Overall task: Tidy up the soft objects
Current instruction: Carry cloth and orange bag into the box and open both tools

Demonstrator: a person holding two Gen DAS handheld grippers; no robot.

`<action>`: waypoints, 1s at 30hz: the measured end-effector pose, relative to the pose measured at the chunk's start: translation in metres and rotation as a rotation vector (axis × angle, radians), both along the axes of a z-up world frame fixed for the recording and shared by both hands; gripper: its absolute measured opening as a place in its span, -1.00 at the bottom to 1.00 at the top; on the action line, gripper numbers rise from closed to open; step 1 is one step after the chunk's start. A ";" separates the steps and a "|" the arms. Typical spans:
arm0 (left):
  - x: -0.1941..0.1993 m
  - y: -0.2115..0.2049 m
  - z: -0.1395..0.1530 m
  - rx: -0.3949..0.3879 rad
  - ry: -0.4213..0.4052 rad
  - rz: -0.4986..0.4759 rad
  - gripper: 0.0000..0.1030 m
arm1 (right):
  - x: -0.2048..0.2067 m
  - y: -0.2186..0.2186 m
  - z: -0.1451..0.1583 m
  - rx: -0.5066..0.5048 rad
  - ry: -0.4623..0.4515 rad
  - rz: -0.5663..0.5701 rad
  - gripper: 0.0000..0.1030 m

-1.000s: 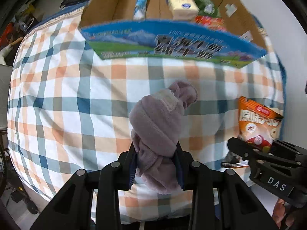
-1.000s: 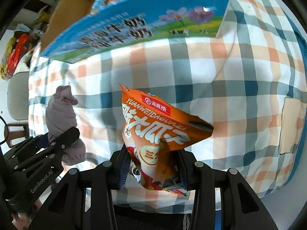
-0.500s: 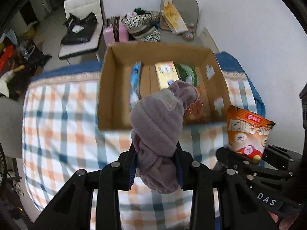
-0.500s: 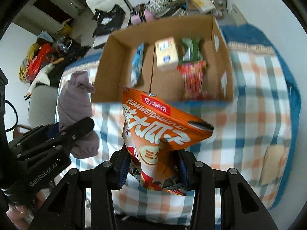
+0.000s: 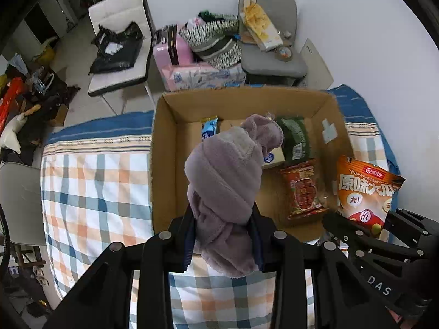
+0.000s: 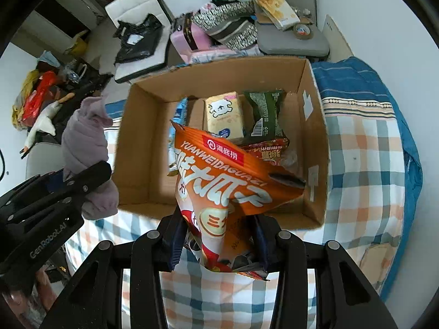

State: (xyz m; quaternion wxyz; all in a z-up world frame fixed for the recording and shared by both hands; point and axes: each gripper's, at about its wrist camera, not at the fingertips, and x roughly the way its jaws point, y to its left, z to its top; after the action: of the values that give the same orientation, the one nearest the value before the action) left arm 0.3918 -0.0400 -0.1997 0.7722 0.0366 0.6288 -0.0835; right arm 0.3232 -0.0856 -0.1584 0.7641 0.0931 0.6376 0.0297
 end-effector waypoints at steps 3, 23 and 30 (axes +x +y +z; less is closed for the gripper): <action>0.012 -0.003 -0.025 -0.003 0.058 0.000 -0.40 | 0.013 0.001 -0.021 -0.005 0.035 -0.002 -0.13; 0.033 -0.026 -0.124 -0.063 0.320 -0.019 -0.35 | 0.044 0.006 -0.116 0.008 0.180 0.038 -0.10; 0.040 -0.026 -0.128 -0.038 0.325 0.014 -0.19 | 0.046 0.005 -0.129 0.003 0.212 0.036 0.21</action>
State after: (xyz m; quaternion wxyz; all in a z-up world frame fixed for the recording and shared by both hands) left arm 0.4321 -0.0660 -0.3278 0.6614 0.0033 0.7440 -0.0949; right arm 0.3695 -0.0804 -0.2871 0.6916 0.0856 0.7164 0.0342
